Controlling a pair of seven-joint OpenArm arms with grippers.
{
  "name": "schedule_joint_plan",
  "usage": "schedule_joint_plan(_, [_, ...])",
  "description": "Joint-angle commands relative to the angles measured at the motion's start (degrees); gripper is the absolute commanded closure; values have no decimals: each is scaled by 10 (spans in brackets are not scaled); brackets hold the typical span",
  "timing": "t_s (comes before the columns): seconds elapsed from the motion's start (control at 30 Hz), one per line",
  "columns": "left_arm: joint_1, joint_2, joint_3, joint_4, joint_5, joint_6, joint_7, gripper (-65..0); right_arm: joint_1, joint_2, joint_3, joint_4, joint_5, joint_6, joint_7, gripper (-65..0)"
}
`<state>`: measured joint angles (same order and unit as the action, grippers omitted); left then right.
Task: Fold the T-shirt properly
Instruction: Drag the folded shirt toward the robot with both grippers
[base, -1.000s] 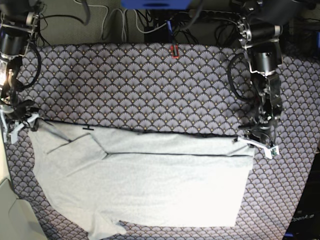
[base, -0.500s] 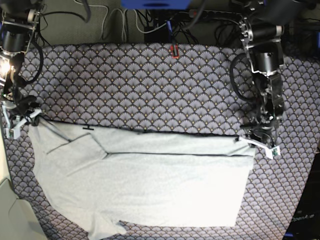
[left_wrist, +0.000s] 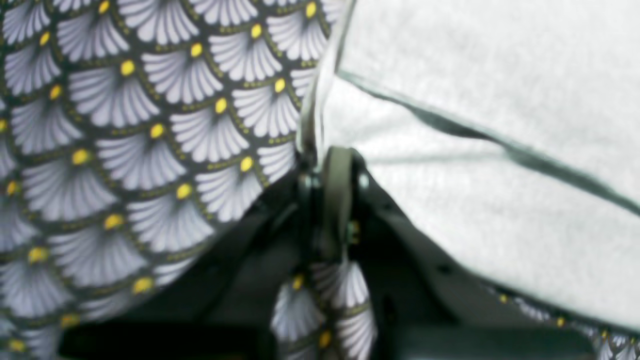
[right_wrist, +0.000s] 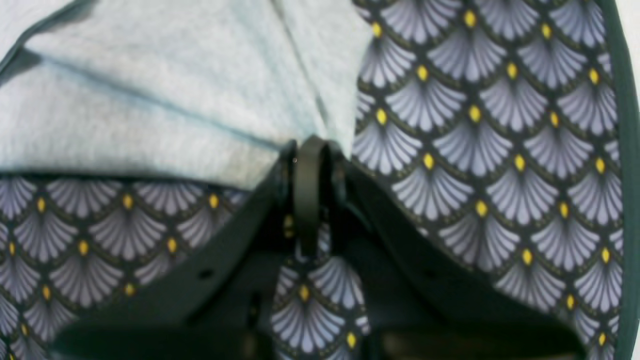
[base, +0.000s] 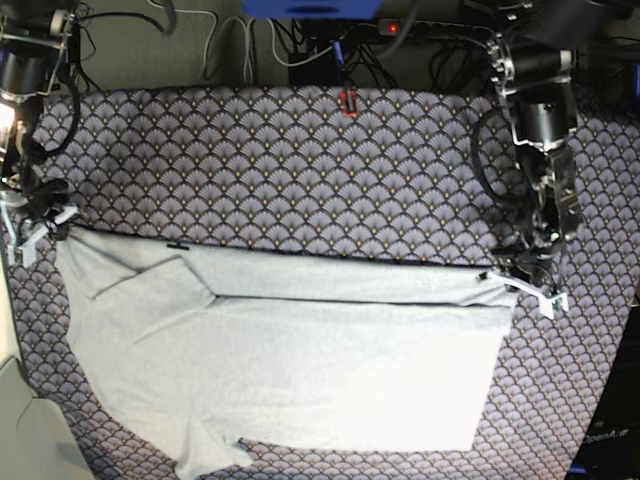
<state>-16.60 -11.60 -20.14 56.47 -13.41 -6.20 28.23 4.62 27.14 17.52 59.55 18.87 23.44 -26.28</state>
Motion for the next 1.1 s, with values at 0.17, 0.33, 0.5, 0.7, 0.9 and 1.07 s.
schedule_joint_plan(0.17, [29, -12, -2, 120, 3, 4, 40, -4, -68, 10, 5, 108, -3, -3, 1, 0])
schedule_joint_plan(0.33, [84, -13, -3, 189, 3, 4, 72, -4, -137, -11, 6, 186, -3, -3, 1, 0])
schedule_joint_plan(0.5, [150, -8, -36, 245, 3, 3, 72, -4, -203, -36, 45, 260, -3, -2, 1, 0])
schedule_joint_plan(0.7, [203, -12, -67, 281, 3, 3, 73, -4, -269, -49, 74, 322, -3, 24, 1, 0])
schedule_joint_plan(0.9, [270, -8, -87, 347, 3, 2, 94, -4, -332, -70, 78, 368, -2, 24, 3, 0])
schedule_joint_plan(1.07, [315, -7, -94, 386, 3, 2, 118, -4, -379, -94, 78, 399, -2, 24, 5, 0])
